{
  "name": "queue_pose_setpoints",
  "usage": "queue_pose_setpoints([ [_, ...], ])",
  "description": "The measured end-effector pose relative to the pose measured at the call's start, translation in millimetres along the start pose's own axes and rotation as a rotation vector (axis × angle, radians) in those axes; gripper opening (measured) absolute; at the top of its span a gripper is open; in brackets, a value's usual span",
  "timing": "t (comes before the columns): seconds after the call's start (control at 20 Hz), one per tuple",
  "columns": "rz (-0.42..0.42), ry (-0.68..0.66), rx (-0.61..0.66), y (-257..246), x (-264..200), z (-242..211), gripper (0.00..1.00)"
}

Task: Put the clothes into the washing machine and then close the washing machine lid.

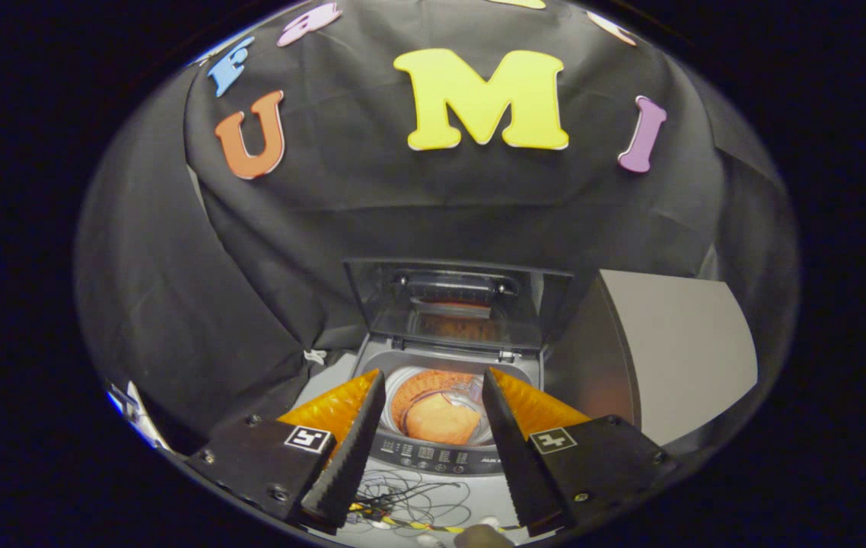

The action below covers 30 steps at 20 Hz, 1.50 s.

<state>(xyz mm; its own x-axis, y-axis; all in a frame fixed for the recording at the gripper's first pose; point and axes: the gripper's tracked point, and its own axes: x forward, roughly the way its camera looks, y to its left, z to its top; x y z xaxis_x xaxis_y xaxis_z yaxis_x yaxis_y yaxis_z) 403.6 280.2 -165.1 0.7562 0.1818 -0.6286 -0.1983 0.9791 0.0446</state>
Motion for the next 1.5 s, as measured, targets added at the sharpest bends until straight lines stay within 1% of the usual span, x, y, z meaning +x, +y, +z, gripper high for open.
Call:
queue_pose_setpoints([
  [0.25, -0.007, -0.089, 0.026, 10, -33, 36, 0.81],
  [0.4, -0.004, -0.120, 0.039, 12, -34, 58, 0.81],
  [0.55, 0.004, -0.144, 0.050, 13, -31, 81, 0.89],
  [0.6, 0.008, -0.149, 0.049, 12, -27, 88, 0.89],
  [0.8, 0.015, -0.149, 0.050, 6, 1, 116, 0.89],
  [1.0, 0.001, -0.133, 0.076, -5, 36, 138, 0.89],
  [1.35, -0.026, -0.057, 0.092, -29, 107, 150, 0.89],
  [1.5, -0.022, -0.022, 0.105, -34, 139, 152, 0.89],
])
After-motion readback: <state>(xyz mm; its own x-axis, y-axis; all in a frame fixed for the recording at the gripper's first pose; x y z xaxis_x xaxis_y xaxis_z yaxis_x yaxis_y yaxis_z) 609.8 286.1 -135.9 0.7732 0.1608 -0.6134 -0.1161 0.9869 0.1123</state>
